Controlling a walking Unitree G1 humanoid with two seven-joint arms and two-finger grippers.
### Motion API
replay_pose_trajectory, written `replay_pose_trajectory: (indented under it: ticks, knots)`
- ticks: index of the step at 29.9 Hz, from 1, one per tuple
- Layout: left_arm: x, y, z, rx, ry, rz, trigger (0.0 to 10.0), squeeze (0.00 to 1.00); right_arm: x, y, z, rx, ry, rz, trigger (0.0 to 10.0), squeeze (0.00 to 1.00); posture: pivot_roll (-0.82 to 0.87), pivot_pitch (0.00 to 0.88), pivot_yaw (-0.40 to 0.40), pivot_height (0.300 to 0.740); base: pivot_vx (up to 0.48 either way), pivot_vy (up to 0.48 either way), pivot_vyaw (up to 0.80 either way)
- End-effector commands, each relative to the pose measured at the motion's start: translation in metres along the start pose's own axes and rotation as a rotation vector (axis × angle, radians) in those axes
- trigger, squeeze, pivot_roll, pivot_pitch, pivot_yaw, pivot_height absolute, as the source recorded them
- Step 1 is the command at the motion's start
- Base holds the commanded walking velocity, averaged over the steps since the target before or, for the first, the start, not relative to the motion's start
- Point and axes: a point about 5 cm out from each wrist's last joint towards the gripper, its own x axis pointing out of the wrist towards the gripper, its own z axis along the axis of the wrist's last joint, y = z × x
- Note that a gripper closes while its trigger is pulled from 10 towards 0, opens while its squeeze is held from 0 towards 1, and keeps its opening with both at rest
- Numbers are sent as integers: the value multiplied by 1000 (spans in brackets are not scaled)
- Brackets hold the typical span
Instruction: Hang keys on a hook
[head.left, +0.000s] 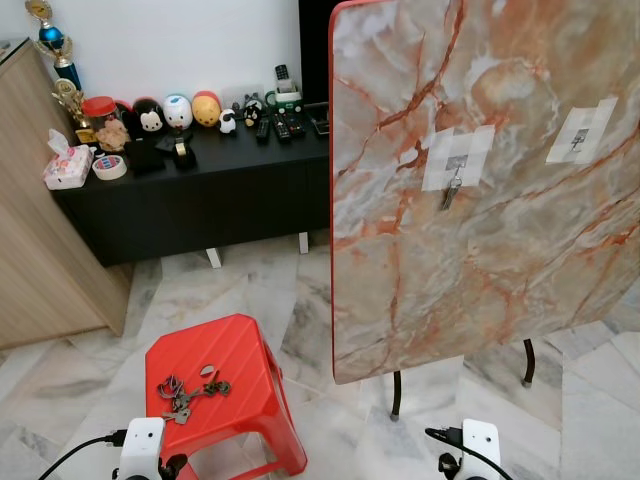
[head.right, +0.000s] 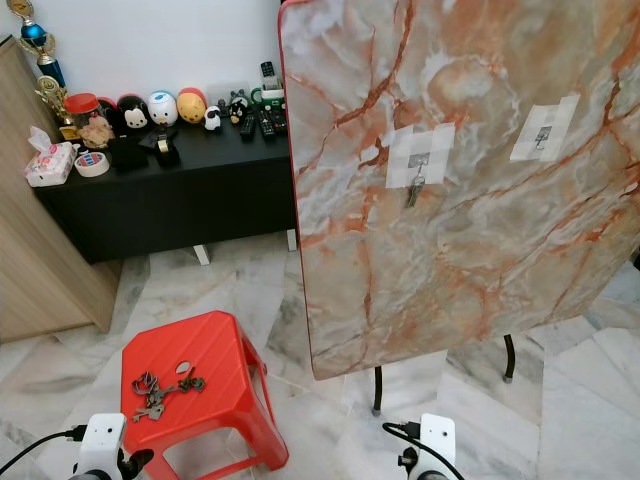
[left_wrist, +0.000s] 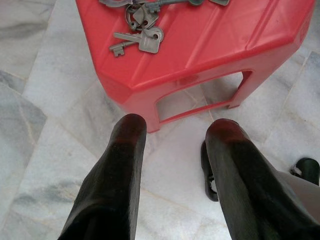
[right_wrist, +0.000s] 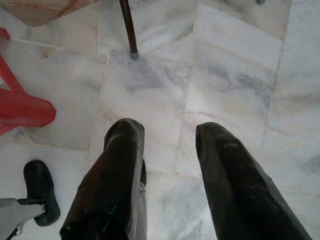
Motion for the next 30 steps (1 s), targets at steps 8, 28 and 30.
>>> replay_pose_trajectory:
  ticks: [8, 28, 30]
  knots:
    - [-1, 5, -2, 12, 16, 14, 10000, 0, -2, -8, -9, -19, 2, -4, 10000, 0, 86, 29, 9, 740, 0, 0, 555]
    - [-1, 6, -2, 24, 25, 26, 10000, 0, -1, -4, -6, -29, -6, -6, 10000, 0, 89, 29, 7, 740, 0, 0, 800]
    - [-1, 6, -2, 24, 26, 26, 10000, 0, -1, -5, -6, -28, -7, -3, 10000, 0, 87, 30, 6, 740, 0, 0, 800]
